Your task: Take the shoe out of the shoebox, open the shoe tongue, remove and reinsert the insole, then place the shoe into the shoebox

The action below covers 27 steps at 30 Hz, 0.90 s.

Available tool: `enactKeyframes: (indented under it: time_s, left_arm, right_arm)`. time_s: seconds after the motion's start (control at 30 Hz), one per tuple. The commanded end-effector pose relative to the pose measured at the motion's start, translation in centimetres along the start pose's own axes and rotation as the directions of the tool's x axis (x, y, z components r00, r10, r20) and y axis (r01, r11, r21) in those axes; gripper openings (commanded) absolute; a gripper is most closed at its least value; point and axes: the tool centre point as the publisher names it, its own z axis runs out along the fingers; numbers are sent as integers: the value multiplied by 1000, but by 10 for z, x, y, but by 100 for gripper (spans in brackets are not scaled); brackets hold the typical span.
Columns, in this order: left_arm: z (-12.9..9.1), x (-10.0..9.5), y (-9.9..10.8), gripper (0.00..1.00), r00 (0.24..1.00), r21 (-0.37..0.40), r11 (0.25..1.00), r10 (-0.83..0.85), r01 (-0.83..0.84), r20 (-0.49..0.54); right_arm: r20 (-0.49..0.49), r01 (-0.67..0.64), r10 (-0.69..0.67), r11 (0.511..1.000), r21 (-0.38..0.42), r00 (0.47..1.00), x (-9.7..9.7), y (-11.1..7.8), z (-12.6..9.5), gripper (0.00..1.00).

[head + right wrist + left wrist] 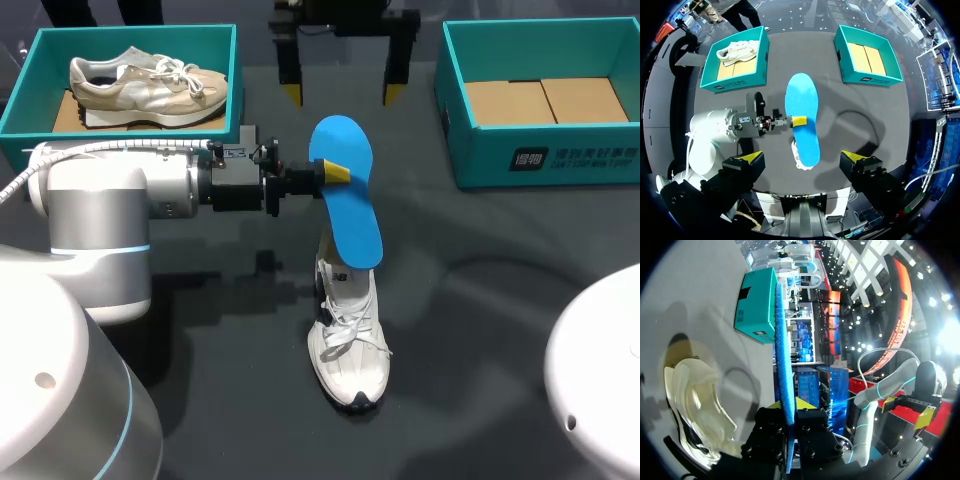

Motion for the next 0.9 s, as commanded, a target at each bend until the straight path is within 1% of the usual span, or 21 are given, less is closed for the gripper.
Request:
enactKeyframes:
  time_s: [0.03, 0.23, 0.37, 0.4, 0.57, 0.63, 0.77, 0.9]
  left_arm:
    - [0, 0, 1, 0, 1000, 0, 1000, 0, 0, 2]
    - [0, 0, 1, 0, 1000, 0, 1000, 0, 0, 2]
    - [0, 0, 1, 0, 1000, 0, 1000, 0, 0, 2]
    - [0, 0, 1, 0, 1000, 0, 1000, 0, 0, 2]
    - [0, 0, 1, 0, 1000, 0, 1000, 0, 0, 2]
    - [0, 0, 1, 0, 1000, 0, 1000, 0, 0, 2]
    - [0, 0, 1, 0, 1000, 0, 1000, 0, 0, 2]
    - [0, 0, 1, 0, 1000, 0, 1000, 0, 0, 2]
  right_arm:
    - [80, -6, 6, 1000, 0, 997, 6, 1, -1, 100]
    - [4, -39, 39, 999, -15, 999, -5, 2, -3, 100]
    - [-37, -56, 56, 998, -6, 998, -13, 5, -3, 100]
    - [-66, -66, 65, 998, 0, 996, -16, 6, -3, 100]
    - [-133, -97, 99, 995, 20, 986, -28, 11, -4, 100]
    - [-175, -112, 116, 993, 30, 978, -33, 13, -4, 100]
    - [-291, -127, 132, 991, 37, 948, -42, 16, -3, 100]
    - [-363, -133, 146, 989, 61, 920, -49, 20, 0, 100]
